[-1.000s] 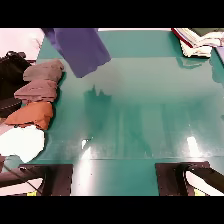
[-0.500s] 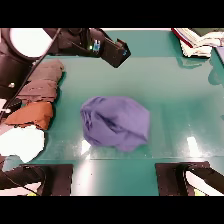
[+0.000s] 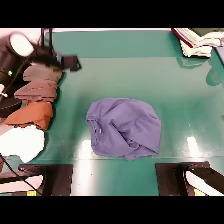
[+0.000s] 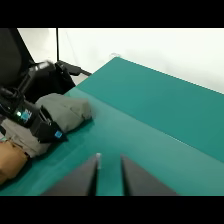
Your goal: Fold the shirts.
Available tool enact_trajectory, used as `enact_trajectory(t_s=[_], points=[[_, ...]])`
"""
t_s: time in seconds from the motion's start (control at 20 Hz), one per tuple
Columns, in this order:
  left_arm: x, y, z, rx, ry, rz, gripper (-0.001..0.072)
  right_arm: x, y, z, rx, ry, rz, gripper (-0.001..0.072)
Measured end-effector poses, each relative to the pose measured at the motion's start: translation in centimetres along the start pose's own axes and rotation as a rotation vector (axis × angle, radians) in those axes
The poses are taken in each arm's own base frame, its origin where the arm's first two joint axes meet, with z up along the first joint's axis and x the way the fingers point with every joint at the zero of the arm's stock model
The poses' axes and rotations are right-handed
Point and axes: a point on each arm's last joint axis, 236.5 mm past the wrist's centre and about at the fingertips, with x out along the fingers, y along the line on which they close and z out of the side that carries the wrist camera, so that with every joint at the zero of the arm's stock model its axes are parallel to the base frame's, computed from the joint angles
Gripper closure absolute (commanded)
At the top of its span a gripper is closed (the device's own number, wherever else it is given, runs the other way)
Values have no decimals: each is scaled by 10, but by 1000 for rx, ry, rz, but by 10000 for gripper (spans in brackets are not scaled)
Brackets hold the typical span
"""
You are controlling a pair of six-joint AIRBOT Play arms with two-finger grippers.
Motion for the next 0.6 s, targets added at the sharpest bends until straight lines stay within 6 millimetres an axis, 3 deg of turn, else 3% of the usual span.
enact_trajectory(t_s=[0.1, 0.25, 0.35, 0.5, 0.55, 0.6], points=[[35, 18, -50, -78, 121, -21, 64, 2, -1, -2, 8, 8, 2, 455], [75, 23, -112, -183, 247, -95, 64, 10, -5, -8, 43, 33, 9, 456], [91, 15, -139, -218, 303, -146, 64, 17, -7, -12, 67, 50, 26, 456], [105, -3, -161, -223, 346, -194, 64, 26, -9, -18, 96, 72, 49, 456], [108, -9, -165, -217, 351, -206, 134, 28, -10, -20, 103, 81, 53, 456], [111, -16, -169, -213, 362, -217, 353, 30, -10, -21, 107, 84, 56, 456]])
